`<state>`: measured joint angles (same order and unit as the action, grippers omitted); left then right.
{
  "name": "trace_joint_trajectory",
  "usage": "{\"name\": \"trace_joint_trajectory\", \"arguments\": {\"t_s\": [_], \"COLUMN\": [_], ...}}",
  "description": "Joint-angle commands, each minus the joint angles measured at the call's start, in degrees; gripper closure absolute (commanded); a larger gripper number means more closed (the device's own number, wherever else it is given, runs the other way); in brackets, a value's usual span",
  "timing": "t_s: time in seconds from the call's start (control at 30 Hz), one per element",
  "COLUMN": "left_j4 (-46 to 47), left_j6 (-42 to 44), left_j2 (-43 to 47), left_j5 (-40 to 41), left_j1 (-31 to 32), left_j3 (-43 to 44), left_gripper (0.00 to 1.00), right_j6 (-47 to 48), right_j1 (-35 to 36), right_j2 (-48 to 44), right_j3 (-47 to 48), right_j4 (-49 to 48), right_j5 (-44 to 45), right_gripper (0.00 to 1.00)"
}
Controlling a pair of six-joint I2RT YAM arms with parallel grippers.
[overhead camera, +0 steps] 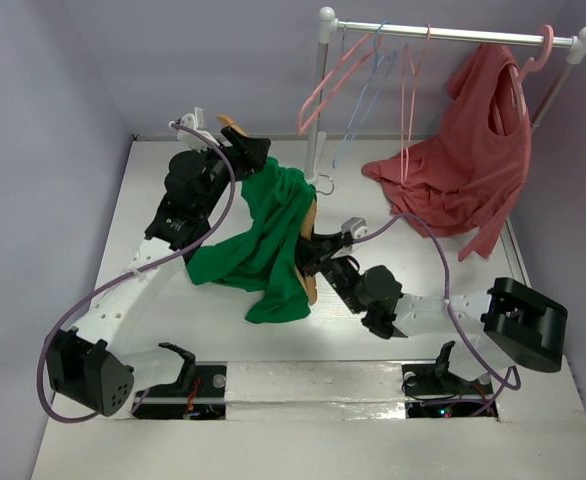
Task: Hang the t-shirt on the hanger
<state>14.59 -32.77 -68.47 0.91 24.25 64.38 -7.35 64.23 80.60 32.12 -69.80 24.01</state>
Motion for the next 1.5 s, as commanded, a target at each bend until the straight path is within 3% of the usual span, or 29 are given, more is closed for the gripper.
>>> {"name": "trace_joint_trajectory", "arguments": {"t_s": [0.0,0.33,0.7,0.93,1.13,1.17,1.2,1.43,1.47], "left_j4": [6.5,10.6,15.1,19.5,21.4,21.3,21.2,22.0,21.8], "left_j6": [-3.9,-9.1,-13.3,-15.2,-15.9,-15.9,-15.9,-18.3,-18.9], "left_j2": [1.0,5.7,7.6,8.2,9.1,9.1,9.3,13.2,14.7], "left_j5": [-5.4,-8.7,-7.5,-4.4,-4.0,-4.0,-4.3,-5.3,-5.1], "left_j1": [-0.1,0.4,0.4,0.4,0.4,0.4,0.4,0.4,0.4], "left_j3": [-3.5,-12.2,-18.0,-22.1,-23.8,-23.8,-23.9,-27.3,-28.1], "left_gripper": [0.41,0.33,0.34,0.54,0.85,0.96,1.0,1.0,1.0], "right_j6": [0.1,2.1,3.2,3.9,6.7,6.7,6.7,7.4,5.4], "right_j1": [0.0,0.0,0.0,0.0,0.0,0.0,0.0,0.0,0.0], "right_j2": [-0.1,3.7,6.9,6.9,4.6,4.4,4.1,2.8,1.9], "right_j3": [4.5,9.4,14.2,14.4,13.9,13.8,13.7,12.0,11.7], "right_j4": [-4.3,0.8,7.0,10.5,16.4,17.1,18.0,20.3,21.1], "right_j5": [-1.1,-0.6,-3.3,-3.5,-6.0,-6.3,-6.4,-5.6,-5.7], "right_gripper": [1.0,1.0,1.0,1.0,1.0,1.0,1.0,1.0,0.91]}}
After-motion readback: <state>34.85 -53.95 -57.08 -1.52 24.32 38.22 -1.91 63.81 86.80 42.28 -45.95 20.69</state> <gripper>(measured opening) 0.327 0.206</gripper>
